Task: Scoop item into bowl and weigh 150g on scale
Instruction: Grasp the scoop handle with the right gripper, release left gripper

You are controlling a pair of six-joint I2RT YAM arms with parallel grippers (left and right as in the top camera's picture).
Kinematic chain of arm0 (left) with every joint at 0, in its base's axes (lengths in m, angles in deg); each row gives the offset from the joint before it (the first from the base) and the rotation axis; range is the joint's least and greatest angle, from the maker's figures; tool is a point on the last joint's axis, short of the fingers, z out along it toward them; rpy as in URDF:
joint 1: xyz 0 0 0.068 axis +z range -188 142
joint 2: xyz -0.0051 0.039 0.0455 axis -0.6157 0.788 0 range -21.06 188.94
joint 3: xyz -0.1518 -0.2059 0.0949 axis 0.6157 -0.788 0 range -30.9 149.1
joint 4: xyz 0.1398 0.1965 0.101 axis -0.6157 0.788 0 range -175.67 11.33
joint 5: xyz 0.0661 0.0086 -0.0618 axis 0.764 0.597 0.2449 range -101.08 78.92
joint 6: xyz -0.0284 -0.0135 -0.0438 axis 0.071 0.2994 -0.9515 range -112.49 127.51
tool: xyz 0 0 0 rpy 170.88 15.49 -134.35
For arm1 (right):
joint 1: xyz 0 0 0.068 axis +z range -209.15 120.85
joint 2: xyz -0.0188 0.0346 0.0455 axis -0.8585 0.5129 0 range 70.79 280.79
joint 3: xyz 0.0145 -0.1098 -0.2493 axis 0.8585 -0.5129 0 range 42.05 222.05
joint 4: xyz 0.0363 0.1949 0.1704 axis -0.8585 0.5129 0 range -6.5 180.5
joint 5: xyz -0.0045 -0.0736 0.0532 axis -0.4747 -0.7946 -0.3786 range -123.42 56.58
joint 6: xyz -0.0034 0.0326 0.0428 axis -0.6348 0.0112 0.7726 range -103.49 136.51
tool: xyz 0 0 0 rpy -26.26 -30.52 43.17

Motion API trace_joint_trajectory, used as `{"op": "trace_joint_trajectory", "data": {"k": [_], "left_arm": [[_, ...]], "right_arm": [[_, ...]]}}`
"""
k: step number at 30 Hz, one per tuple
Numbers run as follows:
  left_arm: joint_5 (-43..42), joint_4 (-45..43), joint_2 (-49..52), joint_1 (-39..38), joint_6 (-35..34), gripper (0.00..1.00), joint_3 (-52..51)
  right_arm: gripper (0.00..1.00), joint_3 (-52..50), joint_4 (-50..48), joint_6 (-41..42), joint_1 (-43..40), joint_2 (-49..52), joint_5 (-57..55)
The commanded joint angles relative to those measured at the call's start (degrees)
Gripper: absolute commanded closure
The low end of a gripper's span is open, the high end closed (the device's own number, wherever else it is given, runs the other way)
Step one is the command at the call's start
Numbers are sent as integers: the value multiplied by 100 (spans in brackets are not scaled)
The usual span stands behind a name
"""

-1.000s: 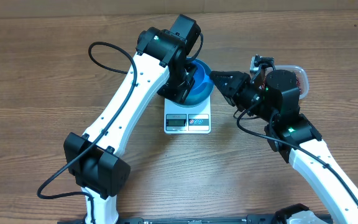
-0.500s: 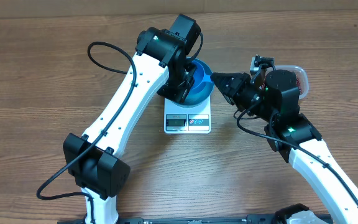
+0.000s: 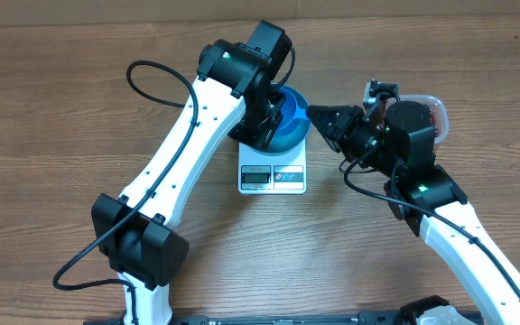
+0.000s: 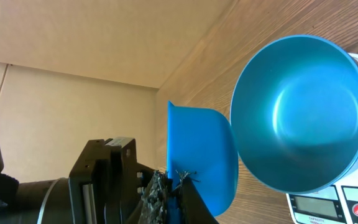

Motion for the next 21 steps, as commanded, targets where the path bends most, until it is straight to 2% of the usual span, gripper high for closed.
{"op": "trace_joint_trajectory", "data": {"k": [1, 3, 7, 9, 14, 21], "left_arm": [[168, 0, -188, -7, -87, 77, 133], [168, 0, -188, -7, -74, 65, 133], [284, -4, -188, -7, -74, 21, 133], [361, -7, -188, -7, -74, 2, 133], [361, 0, -188, -4, -55, 0, 133], [358, 13, -258, 63, 431, 0, 136]], "right_arm": [[96, 136, 2, -42, 11, -2, 42], [96, 136, 4, -42, 11, -2, 42], [96, 136, 2, -39, 11, -2, 42], [96, 136, 4, -39, 11, -2, 31], [96, 136, 4, -39, 11, -2, 24], [96, 136, 26, -44, 11, -2, 17]]}}
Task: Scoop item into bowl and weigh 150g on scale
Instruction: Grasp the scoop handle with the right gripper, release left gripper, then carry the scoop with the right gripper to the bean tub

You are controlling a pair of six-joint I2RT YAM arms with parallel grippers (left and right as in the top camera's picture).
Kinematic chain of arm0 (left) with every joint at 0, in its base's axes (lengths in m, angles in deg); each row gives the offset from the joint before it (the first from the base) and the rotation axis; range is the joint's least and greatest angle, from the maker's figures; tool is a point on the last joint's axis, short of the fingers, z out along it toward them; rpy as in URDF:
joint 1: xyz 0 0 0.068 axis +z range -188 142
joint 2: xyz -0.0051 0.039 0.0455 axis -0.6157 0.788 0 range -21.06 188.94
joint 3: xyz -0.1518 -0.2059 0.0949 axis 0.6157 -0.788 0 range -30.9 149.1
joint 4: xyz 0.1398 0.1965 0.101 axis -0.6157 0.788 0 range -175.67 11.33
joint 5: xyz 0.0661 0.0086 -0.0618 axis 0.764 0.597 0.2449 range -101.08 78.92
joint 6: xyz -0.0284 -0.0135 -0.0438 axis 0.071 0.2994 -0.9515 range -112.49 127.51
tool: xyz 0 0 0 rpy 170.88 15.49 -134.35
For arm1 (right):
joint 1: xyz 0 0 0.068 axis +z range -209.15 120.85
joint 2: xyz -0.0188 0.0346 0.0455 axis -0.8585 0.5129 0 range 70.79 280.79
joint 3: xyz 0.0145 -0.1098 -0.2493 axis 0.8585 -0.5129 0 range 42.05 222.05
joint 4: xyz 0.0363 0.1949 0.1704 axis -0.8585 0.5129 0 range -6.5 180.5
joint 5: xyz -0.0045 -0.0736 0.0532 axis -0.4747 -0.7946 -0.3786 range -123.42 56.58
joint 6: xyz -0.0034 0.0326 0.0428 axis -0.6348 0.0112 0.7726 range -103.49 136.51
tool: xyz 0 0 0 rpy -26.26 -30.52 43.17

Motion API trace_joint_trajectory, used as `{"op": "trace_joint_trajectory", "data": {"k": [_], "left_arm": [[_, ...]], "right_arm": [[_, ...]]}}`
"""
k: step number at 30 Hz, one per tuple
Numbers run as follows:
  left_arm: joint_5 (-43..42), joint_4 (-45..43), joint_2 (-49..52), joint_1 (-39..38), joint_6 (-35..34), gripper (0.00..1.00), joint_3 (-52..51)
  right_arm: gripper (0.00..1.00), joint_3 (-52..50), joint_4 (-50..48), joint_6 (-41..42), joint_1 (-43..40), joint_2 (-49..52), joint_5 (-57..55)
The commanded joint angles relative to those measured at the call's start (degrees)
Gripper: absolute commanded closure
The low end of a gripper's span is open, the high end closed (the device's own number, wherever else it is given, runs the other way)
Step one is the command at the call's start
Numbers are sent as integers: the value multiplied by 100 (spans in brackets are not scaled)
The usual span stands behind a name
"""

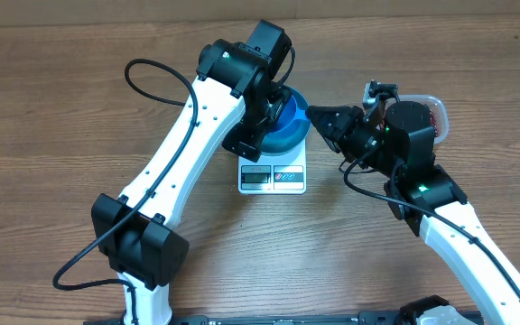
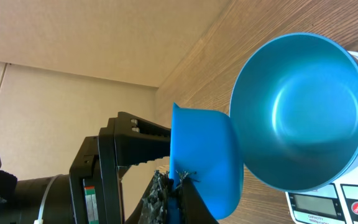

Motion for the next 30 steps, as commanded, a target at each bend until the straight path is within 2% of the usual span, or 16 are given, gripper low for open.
{"op": "trace_joint_trajectory", "data": {"k": [1, 5, 10, 13, 20, 25, 30], "left_arm": [[142, 52, -293, 96, 374, 0, 136], [136, 157, -573, 243, 442, 0, 136], [144, 92, -988, 304, 903, 0, 136], [201, 15, -1281, 348, 1517, 0, 136], [1025, 79, -1436, 372, 2590, 0, 136], [1353, 66, -1434, 372, 3958, 0, 133], [1714, 68, -1425, 372, 4638, 0, 133]], "right_arm": [[96, 136, 11, -46, 11, -2, -24], [96, 136, 111, -192, 7, -2, -162], [96, 136, 267, -192, -20, -2, -284], [96, 136, 334, -219, -20, -2, -358], [96, 136, 332, -599, -20, -4, -339], [96, 136, 334, -710, -20, -4, -337], [96, 136, 334, -798, -20, -4, -337]]}}
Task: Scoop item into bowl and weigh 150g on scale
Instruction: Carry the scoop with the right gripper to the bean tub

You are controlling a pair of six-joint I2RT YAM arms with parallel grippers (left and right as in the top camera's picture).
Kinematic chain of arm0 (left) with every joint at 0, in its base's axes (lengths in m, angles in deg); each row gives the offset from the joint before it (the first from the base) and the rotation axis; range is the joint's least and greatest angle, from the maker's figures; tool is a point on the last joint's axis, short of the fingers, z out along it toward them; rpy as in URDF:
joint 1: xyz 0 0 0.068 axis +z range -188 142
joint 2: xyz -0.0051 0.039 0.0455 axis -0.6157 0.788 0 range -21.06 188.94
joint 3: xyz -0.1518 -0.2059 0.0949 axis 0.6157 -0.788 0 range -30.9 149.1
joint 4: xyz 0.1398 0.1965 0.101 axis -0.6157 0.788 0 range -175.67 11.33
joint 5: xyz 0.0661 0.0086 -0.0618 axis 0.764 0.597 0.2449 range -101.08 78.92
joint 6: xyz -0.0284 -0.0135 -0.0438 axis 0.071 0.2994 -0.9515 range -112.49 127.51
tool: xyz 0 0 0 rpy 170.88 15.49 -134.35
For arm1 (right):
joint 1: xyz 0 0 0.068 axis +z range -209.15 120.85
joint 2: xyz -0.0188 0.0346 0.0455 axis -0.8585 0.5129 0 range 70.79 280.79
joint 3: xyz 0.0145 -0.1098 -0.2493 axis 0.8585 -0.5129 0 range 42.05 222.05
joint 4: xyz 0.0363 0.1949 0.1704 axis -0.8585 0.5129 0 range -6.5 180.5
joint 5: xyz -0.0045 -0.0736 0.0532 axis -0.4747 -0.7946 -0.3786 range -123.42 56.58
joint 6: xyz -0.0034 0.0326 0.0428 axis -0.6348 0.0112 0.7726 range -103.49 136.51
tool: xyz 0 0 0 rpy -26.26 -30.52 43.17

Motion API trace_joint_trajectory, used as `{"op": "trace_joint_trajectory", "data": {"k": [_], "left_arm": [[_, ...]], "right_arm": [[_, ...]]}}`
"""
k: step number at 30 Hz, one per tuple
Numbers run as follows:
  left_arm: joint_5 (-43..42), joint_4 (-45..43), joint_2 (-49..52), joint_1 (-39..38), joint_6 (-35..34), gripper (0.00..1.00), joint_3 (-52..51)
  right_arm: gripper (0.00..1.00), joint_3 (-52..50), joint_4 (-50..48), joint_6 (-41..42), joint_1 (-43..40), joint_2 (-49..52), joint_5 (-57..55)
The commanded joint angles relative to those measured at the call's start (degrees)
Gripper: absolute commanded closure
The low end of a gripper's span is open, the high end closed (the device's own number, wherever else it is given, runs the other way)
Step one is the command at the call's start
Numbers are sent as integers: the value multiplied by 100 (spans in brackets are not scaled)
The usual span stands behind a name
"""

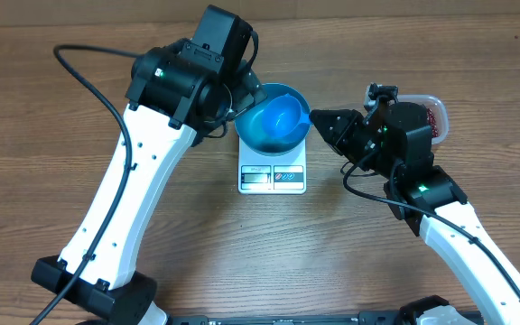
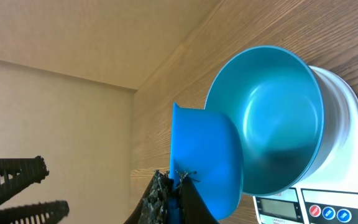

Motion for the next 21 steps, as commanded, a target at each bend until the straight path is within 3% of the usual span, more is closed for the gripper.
{"op": "trace_joint_trajectory", "data": {"k": [1, 12, 21], "left_arm": [[494, -9, -55, 57, 984, 0, 101], [772, -17, -50, 57, 2074, 0, 94], [811, -17, -50, 57, 2503, 0, 90]], "right_arm": [[96, 136, -31, -164, -17, -4, -39], [96, 136, -13, -315, -17, -4, -35], [96, 136, -11, -627, -17, -4, 26]]}}
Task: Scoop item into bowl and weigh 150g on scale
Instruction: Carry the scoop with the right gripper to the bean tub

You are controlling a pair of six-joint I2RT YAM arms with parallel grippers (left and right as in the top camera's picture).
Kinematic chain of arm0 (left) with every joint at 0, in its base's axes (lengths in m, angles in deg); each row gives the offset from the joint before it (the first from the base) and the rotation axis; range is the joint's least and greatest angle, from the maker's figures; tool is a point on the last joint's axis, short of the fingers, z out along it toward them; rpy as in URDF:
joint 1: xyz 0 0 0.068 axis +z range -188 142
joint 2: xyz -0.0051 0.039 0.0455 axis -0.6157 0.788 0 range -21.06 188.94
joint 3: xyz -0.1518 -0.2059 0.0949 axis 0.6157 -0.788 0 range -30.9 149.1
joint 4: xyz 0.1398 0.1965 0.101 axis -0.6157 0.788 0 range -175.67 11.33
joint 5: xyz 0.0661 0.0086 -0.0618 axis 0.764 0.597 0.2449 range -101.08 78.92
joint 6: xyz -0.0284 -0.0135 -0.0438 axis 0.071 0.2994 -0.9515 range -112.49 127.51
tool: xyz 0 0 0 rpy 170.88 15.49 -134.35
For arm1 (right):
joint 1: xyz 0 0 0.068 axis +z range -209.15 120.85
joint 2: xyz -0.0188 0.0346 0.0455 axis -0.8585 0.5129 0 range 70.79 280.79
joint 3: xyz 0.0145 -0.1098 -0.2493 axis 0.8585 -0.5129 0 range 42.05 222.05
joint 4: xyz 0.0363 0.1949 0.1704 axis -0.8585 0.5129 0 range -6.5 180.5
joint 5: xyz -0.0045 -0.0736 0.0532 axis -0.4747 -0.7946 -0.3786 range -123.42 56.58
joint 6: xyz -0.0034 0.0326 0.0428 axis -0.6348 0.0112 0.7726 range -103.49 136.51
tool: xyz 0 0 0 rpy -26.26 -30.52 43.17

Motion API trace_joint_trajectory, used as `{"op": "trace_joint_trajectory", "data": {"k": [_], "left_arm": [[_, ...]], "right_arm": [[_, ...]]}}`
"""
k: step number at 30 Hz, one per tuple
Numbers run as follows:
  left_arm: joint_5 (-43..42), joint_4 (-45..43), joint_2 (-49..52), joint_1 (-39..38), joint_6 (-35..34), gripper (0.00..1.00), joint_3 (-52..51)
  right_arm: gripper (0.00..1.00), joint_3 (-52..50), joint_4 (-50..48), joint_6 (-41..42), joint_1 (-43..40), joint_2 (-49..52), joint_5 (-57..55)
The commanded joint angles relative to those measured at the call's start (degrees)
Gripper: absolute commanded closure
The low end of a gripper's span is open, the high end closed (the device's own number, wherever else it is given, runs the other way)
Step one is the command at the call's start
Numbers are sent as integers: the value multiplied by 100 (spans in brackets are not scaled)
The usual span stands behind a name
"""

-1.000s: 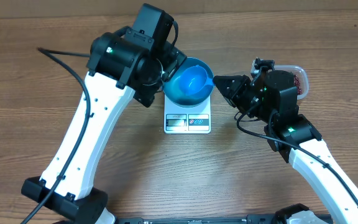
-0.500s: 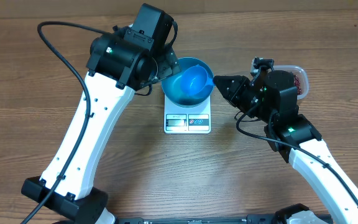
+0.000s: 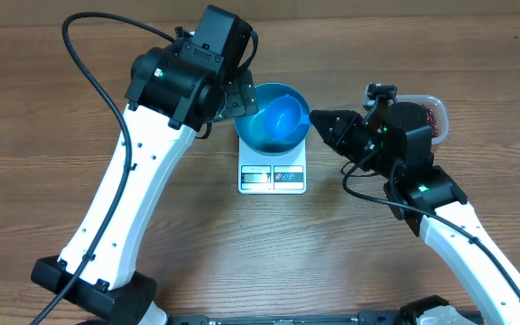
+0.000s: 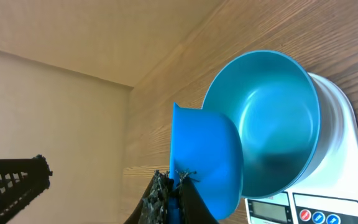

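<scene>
A blue bowl (image 3: 258, 135) (image 4: 272, 118) stands upright on the white scale (image 3: 273, 178) (image 4: 344, 180), and no contents show in it. My right gripper (image 3: 315, 117) (image 4: 174, 180) is shut on the handle of a blue scoop (image 3: 283, 115) (image 4: 204, 158). The scoop's cup hangs over the bowl's right half and looks empty from overhead. My left gripper (image 3: 240, 101) is just left of the bowl's rim, open and apart from it. One of its fingers (image 4: 14, 165) shows at the left edge of the right wrist view.
A clear tub with red contents (image 3: 433, 110) sits at the back right, behind my right arm. The scale's display and buttons (image 3: 272, 177) face the front. The left arm's cable (image 3: 97, 63) loops over the back left of the wooden table.
Almost nothing has changed. The left gripper is still open beside the bowl's left rim. In the right wrist view the bowl and scale sit slightly lower, with the scoop still over the bowl.
At first my left gripper was at the bowl's left rim, and the bowl leaned toward the scoop held by my right gripper. Then the left fingers stood apart there. After that the left arm was back to the left, with the bowl level on the scale, as now.
</scene>
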Motion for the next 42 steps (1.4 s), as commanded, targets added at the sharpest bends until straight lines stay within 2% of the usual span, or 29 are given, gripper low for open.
{"op": "trace_joint_trajectory", "data": {"k": [1, 6, 11, 17, 22, 27, 32, 38, 42], "left_arm": [[151, -20, -50, 57, 404, 0, 90], [138, -15, -50, 57, 496, 1, 90], [149, -2, -50, 57, 503, 0, 90], [162, -28, -50, 57, 507, 0, 90], [151, -52, -50, 55, 807, 0, 90], [85, -92, -48, 55, 942, 1, 44], [-396, -372, -48, 55, 1580, 0, -339], [-1311, -968, -48, 52, 2288, 0, -1045], [-1825, -1261, -48, 50, 2608, 9, -1307]], "right_arm": [[96, 136, -33, -356, -17, -4, 28], [96, 138, 35, -831, -68, -11, 50], [96, 140, 433, -1040, -507, -201, 192], [96, 144, 1110, -1475, -1244, -927, 319], [96, 149, 1720, -2100, -1757, -1504, 286], [96, 149, 2249, -2656, -2142, -1923, -389], [96, 146, 2406, -2682, -2251, -2142, -1279], [96, 146, 2361, -2962, -2251, -2177, -1694], [96, 146, 2365, -2962, -2251, -2177, -2124]]}}
